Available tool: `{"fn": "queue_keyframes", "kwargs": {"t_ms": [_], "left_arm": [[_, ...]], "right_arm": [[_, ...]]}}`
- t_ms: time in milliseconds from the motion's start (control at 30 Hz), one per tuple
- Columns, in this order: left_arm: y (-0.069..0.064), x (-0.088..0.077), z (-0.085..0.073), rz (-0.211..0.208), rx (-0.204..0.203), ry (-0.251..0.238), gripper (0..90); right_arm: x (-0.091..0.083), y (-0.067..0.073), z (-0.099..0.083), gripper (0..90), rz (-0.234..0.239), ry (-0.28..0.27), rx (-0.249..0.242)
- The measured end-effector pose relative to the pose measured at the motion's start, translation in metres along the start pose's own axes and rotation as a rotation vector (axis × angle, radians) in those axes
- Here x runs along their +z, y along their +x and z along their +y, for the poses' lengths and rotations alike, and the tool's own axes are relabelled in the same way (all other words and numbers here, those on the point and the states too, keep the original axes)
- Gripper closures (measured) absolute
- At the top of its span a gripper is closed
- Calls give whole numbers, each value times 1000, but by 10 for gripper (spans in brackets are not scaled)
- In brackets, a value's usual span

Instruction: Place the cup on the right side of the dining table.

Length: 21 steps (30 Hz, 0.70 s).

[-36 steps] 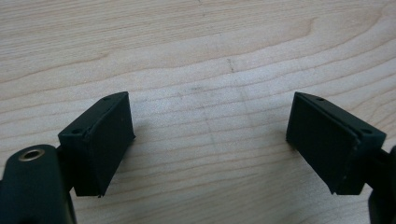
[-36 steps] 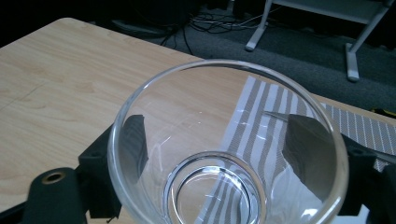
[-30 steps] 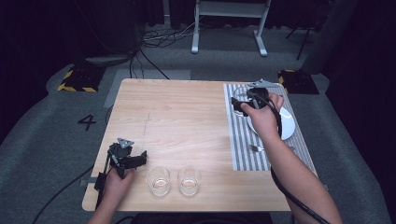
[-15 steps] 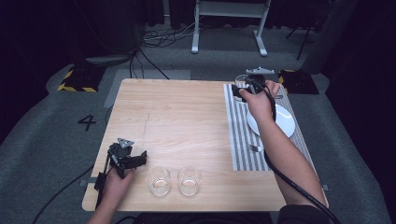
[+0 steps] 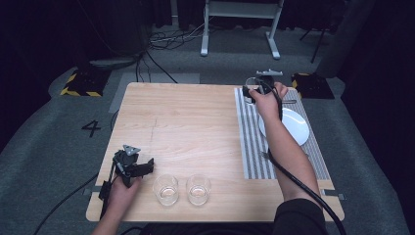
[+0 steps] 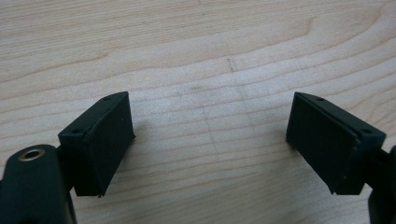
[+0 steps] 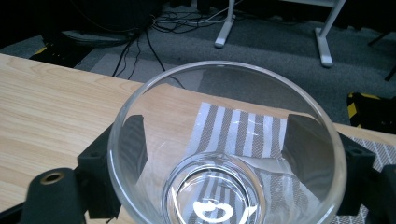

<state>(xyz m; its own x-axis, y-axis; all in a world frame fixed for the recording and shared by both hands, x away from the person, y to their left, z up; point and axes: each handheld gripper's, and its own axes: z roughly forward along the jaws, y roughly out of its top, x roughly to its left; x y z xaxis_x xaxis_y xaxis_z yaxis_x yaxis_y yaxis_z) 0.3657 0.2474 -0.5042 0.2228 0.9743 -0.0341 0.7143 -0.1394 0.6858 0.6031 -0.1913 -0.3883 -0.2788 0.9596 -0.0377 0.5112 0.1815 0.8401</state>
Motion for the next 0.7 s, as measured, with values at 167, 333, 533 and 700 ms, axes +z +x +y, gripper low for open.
{"fn": "queue_keyframes", "kwargs": {"t_ms": [167, 333, 533, 700], "left_arm": [[0, 0, 0, 1, -2, 0, 152], [0, 0, 0, 0, -1, 0, 152], [0, 0, 0, 0, 0, 0, 152], [0, 0, 0, -1, 0, 0, 152]], "right_arm": [[14, -5, -9, 195, 2, 17, 8], [27, -9, -17, 195, -7, 31, 13], [40, -10, -29, 194, 8, 41, 21], [49, -10, -38, 195, 0, 65, 21]]}}
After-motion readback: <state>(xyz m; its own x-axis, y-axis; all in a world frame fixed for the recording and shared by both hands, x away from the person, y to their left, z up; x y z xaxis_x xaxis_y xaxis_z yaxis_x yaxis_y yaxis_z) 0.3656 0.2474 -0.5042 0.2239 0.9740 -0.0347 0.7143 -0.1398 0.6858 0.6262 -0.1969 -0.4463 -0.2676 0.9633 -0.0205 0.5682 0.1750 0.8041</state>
